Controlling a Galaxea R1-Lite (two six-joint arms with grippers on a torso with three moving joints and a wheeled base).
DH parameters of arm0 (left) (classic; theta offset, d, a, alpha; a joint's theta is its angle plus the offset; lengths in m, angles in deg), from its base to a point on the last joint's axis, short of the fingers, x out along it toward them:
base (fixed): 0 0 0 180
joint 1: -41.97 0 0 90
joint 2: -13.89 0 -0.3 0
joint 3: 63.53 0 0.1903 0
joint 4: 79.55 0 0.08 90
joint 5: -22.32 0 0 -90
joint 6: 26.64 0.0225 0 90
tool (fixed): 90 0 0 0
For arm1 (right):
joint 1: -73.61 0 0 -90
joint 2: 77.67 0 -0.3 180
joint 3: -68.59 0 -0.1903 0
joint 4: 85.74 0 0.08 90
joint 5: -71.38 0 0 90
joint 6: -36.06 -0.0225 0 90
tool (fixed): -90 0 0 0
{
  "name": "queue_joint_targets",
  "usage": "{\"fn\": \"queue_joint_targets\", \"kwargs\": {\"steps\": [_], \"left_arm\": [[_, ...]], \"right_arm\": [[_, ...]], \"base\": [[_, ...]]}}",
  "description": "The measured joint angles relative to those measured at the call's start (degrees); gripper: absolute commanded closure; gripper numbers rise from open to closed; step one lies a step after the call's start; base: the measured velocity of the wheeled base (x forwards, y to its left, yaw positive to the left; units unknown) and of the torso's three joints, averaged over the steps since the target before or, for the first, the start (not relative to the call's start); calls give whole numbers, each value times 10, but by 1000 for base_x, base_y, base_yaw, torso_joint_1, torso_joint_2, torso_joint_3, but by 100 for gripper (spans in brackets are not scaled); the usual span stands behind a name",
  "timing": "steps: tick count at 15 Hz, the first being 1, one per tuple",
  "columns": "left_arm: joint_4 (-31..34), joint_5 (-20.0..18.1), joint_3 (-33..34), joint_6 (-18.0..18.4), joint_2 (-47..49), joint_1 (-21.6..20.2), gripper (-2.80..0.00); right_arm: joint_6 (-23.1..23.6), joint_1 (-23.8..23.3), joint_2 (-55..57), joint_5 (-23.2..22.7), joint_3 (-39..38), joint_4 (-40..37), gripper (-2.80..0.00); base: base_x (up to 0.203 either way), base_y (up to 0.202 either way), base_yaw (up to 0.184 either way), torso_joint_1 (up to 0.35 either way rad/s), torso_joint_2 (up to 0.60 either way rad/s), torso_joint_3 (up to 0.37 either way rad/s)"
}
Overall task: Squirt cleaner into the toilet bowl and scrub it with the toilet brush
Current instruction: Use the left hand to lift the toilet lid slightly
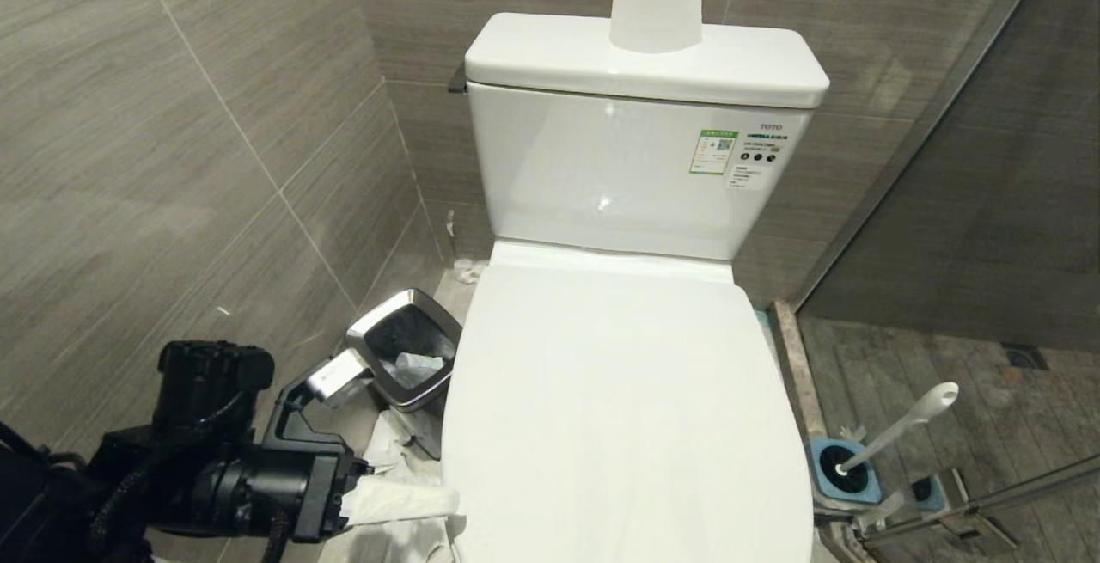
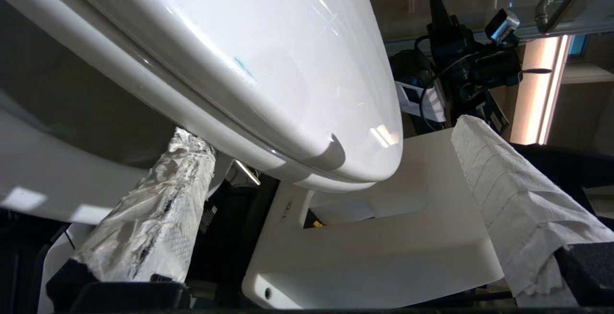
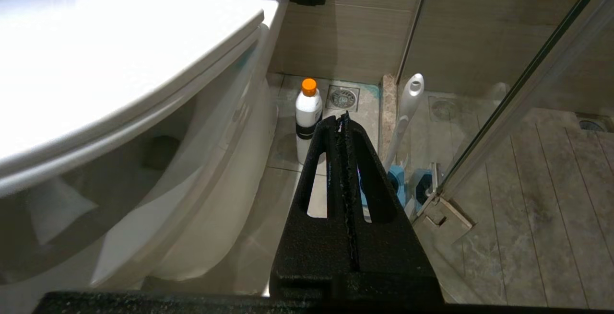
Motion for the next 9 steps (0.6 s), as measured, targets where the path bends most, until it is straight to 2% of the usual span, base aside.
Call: {"fn": "queue_joint_targets", "kwargs": {"steps": [2, 6, 9], "left_arm": [[0, 0, -3, -8, -16, 3, -280], [2, 0, -20, -50, -44, 10, -280], [1, -3, -25, -57, -61, 22, -280]], "right_arm": [[0, 0, 0, 0, 0, 0, 0], [0, 0, 0, 0, 0, 0, 0], [0, 0, 0, 0, 0, 0, 0]], "base": [[0, 0, 0, 0, 0, 0], [0, 0, 0, 0, 0, 0], [0, 0, 0, 0, 0, 0]]}}
